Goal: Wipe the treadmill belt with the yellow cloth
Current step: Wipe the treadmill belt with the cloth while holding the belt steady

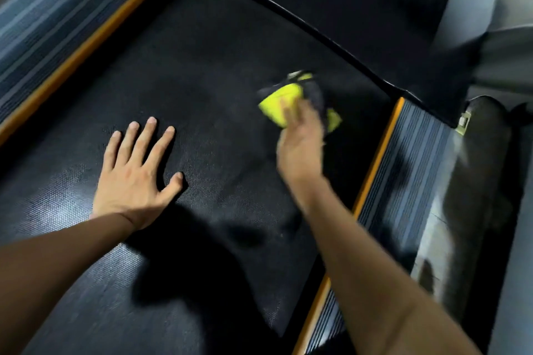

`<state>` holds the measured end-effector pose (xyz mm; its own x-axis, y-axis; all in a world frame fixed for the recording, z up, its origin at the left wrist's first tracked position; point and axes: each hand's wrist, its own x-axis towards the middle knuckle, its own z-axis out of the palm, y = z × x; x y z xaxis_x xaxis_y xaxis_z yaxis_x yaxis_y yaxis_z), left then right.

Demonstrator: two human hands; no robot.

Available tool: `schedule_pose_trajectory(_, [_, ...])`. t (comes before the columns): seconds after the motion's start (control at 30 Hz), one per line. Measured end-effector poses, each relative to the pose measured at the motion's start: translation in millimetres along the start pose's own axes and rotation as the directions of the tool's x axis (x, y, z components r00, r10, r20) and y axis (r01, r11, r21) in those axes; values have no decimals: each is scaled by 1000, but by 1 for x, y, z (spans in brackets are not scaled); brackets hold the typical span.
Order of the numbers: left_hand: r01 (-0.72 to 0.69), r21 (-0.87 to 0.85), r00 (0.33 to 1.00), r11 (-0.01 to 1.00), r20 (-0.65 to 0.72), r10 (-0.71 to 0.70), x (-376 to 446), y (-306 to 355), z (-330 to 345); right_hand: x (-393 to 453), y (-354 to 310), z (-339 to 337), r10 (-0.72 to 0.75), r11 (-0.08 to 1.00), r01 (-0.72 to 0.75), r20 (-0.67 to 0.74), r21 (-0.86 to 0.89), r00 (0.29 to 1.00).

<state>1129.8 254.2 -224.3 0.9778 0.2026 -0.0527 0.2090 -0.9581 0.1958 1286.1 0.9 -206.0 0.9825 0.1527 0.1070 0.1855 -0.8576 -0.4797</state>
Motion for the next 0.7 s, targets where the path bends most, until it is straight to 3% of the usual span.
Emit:
schedule_pose_trajectory(0.1, [5,-13,1000,1000,2,-5,0,1,-1,-53,-28,7,-315,948,319,214,17,925])
schedule_pose_trajectory(0.2, [-2,-20,1000,1000,-4,1,0,1,0,-30,15,-16,-439,882,469,277,-49,855])
schedule_pose_trajectory(0.23, [-5,-21,1000,1000,-5,5,0,1,0,-14,37,-30,-393,896,428,237,-116,888])
schedule_pose_trajectory(0.3, [-11,-16,1000,1000,-7,11,-1,1,1,19,80,-56,-163,951,194,142,-241,976])
schedule_pose_trajectory(0.37, [-13,-8,1000,1000,-13,13,-2,1,3,43,102,-75,24,956,29,176,-291,984])
schedule_pose_trajectory(0.47, [-8,7,1000,1000,-13,8,-1,2,2,58,109,-90,-10,959,80,247,-272,969])
schedule_pose_trajectory(0.6, [2,25,1000,1000,-10,-2,-2,2,3,55,126,-97,-140,894,230,248,-384,959])
schedule_pose_trajectory(0.7, [-1,62,1000,998,-18,3,-2,0,7,61,131,-85,-171,915,247,250,-319,953])
